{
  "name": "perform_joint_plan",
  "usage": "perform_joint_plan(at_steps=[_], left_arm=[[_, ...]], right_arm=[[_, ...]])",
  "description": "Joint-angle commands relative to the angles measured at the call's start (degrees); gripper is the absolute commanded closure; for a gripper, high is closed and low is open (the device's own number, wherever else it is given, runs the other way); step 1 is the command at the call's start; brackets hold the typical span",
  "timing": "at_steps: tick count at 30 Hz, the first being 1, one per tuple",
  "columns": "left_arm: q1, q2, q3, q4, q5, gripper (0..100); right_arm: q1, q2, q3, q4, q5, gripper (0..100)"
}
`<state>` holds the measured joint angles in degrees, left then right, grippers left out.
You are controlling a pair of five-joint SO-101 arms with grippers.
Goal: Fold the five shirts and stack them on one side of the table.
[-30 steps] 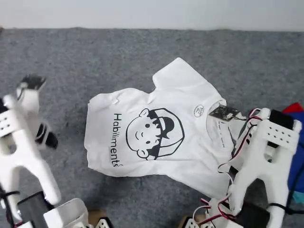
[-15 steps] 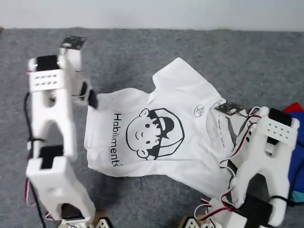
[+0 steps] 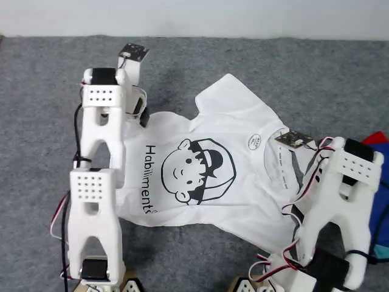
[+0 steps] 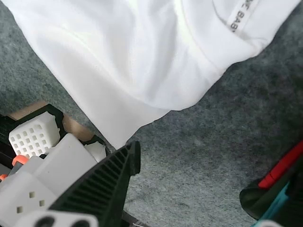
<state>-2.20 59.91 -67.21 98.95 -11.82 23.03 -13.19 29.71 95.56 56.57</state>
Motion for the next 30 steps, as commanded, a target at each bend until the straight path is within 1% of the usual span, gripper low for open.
perform_joint_plan(at_steps=[1,2,12,18,20,22,24,30], left_arm=[[1.5,2.4,-8.8,1.7,0.4,97],[1.7,3.0,-9.8,1.7,0.4,99],[1.5,3.6,-10.2,1.3,0.3,99],[-1.7,3.2,-10.2,-0.4,0.7,98],[-3.3,3.2,-10.2,-0.3,0.7,94],[-5.8,3.2,-10.2,0.2,0.8,86],[-8.1,3.2,-10.2,0.4,0.8,80],[-9.1,3.2,-10.2,1.6,0.7,79]], right_arm=[[0.4,0.1,-2.8,-0.3,-0.5,53.0],[0.4,0.1,-2.8,-0.3,-0.5,53.0],[0.4,0.1,-2.8,-0.3,-0.5,53.0],[0.4,0.0,-2.8,-0.3,-0.5,53.0],[0.4,0.1,-2.7,-0.3,-0.5,53.0],[0.4,0.1,-2.7,-0.3,-0.5,53.0],[0.4,0.1,-2.7,-0.3,-0.5,53.0],[0.4,0.2,-2.7,-0.3,-0.5,53.0]])
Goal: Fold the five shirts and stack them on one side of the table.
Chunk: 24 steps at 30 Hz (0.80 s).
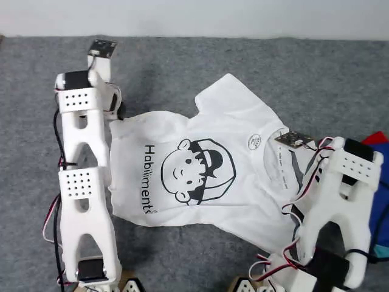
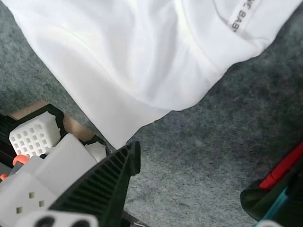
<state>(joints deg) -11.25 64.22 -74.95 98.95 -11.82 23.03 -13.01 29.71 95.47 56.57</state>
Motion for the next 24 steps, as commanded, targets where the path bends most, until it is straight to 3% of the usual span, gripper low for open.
perform_joint_plan(at_steps=[1,8,16,21,24], left_arm=[[0.1,-1.1,-2.4,1.6,0.8,79],[3.9,-1.1,-1.2,1.8,0.9,77],[7.1,-3.5,14.3,1.8,3.2,74],[10.5,-7.5,23.4,1.7,-3.6,75],[11.8,-8.3,22.7,1.2,-5.5,83]], right_arm=[[0.4,0.0,-2.7,-0.2,-0.5,53.0],[0.3,0.0,-2.8,0.9,-2.2,53.0],[0.3,0.0,-2.8,0.9,-2.5,53.0],[0.3,0.0,-2.8,0.8,-2.5,53.0],[0.3,0.0,-2.8,0.7,-2.5,53.0]])
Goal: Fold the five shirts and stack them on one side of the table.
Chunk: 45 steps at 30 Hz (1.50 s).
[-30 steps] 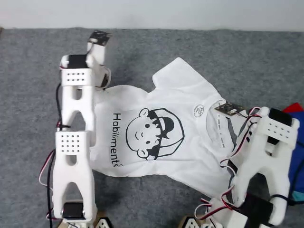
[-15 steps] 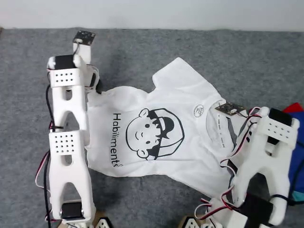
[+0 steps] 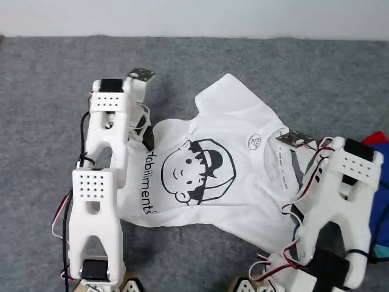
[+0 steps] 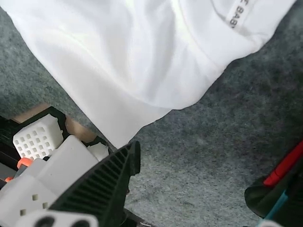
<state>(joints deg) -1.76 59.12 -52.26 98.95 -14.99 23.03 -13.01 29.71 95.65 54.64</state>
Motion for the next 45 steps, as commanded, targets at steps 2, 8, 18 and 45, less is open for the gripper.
perform_joint_plan(at_steps=[2,8,18,45], left_arm=[[2.9,-2.6,-2.9,1.0,-3.9,91],[2.8,-2.6,-11.0,-4.0,-3.9,99],[-4.1,-2.5,-13.0,-16.7,-1.8,99],[-16.1,-3.2,-25.0,-4.1,12.0,79]], right_arm=[[0.3,0.0,-2.8,0.4,-0.6,53.0],[0.3,0.0,-2.8,0.2,-0.6,53.0],[0.3,0.0,-2.8,0.5,-0.6,53.0],[-19.5,0.7,-3.3,-10.3,-20.4,53.0]])
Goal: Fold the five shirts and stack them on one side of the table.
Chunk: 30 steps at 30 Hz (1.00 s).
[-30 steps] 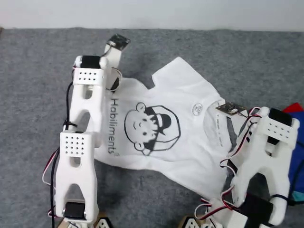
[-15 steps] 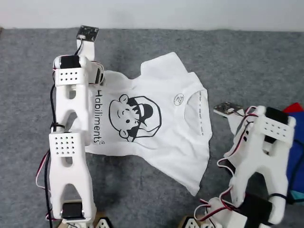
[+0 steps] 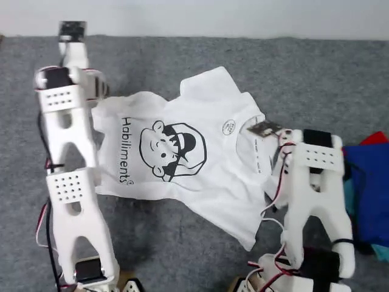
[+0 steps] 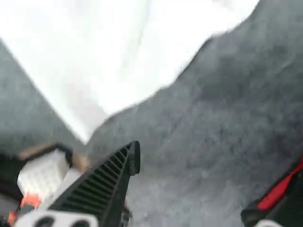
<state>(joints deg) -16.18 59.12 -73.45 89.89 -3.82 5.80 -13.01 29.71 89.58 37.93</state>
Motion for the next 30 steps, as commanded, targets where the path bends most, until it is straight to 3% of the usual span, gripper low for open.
perform_joint_plan(at_steps=[1,2,7,12,15,19,20,22,24,30], left_arm=[[-2.1,-3.2,-5.1,7.9,0.8,79],[-2.5,-3.2,-6.4,10.9,0.8,79],[-7.5,-5.5,-3.6,11.1,0.6,79],[-9.8,-13.5,12.6,11.1,-6.0,79],[-9.7,-20.7,25.8,11.0,-9.2,79],[-7.4,-29.8,44.1,10.9,-15.6,79],[-6.6,-32.0,48.7,10.9,-17.5,79],[-5.3,-36.2,56.7,10.9,-21.1,79],[-4.0,-40.1,62.7,10.9,-24.3,80],[-2.3,-46.7,71.4,10.9,-28.0,85]], right_arm=[[-3.2,1.5,-3.4,-5.6,-5.0,53.0],[-4.1,2.9,-3.5,-6.7,-6.0,53.0],[-8.5,13.1,-4.0,-10.0,-8.4,53.0],[-8.8,24.0,-10.8,-10.2,-8.4,53.5],[-8.9,29.3,-16.4,-7.6,-8.3,64.5],[-8.6,34.6,-21.5,-4.9,-8.3,98.0],[-8.0,35.4,-21.9,-4.2,-8.4,99.7],[-6.5,35.8,-22.0,-3.8,-8.3,93.7],[-3.6,35.7,-22.1,-3.9,-8.3,98.8],[7.1,35.8,-21.8,-3.5,-4.3,98.9]])
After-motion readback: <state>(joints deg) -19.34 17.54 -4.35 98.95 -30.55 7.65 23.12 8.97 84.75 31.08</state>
